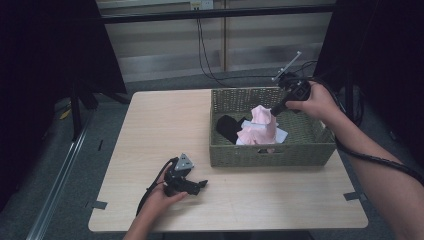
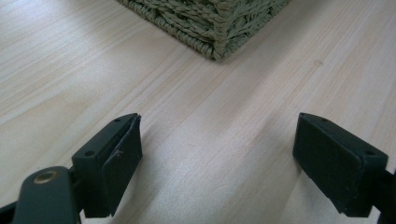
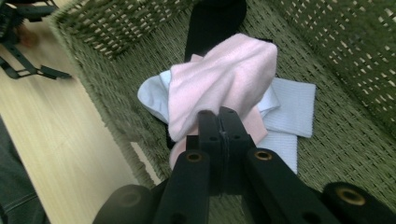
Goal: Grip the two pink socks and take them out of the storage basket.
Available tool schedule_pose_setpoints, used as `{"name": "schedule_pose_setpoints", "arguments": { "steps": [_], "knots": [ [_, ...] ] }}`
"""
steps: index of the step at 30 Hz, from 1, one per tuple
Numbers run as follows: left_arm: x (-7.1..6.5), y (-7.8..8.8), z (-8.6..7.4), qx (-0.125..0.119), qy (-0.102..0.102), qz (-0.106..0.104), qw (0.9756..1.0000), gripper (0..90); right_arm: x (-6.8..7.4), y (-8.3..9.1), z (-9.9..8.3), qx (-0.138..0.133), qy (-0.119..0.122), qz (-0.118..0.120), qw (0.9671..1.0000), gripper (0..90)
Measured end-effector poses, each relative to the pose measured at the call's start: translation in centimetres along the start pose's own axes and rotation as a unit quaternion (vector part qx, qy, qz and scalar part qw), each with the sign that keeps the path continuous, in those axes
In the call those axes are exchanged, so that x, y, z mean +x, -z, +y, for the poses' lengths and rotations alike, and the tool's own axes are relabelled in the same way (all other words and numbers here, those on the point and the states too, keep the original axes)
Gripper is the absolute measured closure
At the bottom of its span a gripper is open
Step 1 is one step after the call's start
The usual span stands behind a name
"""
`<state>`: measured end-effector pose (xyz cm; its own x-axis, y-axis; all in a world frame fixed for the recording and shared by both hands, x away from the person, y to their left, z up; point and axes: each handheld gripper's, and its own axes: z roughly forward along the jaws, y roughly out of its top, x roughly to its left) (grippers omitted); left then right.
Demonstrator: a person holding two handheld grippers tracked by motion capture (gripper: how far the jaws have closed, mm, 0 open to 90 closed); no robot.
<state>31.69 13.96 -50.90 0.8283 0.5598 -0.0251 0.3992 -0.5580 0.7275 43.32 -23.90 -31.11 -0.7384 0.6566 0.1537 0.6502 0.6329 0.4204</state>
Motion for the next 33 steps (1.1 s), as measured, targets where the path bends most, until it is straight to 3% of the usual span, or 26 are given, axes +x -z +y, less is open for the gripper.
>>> {"name": "schedule_pose_setpoints", "arguments": {
  "steps": [3, 16, 33],
  "knots": [
    [0.0, 0.0, 0.0, 0.000, 0.000, 0.000, 1.0000, 15.2, 0.1, 1.2, 0.3, -0.007, 0.000, -0.002, 1.0000, 89.5],
    [0.0, 0.0, 0.0, 0.000, 0.002, -0.002, 1.0000, 15.2, 0.7, 3.6, 0.9, -0.006, 0.020, -0.006, 0.9998, 89.5],
    [0.0, 0.0, 0.0, 0.000, 0.002, -0.002, 1.0000, 15.2, 2.6, 5.9, 0.5, -0.015, 0.041, 0.004, 0.9990, 89.5]
  ]
}}
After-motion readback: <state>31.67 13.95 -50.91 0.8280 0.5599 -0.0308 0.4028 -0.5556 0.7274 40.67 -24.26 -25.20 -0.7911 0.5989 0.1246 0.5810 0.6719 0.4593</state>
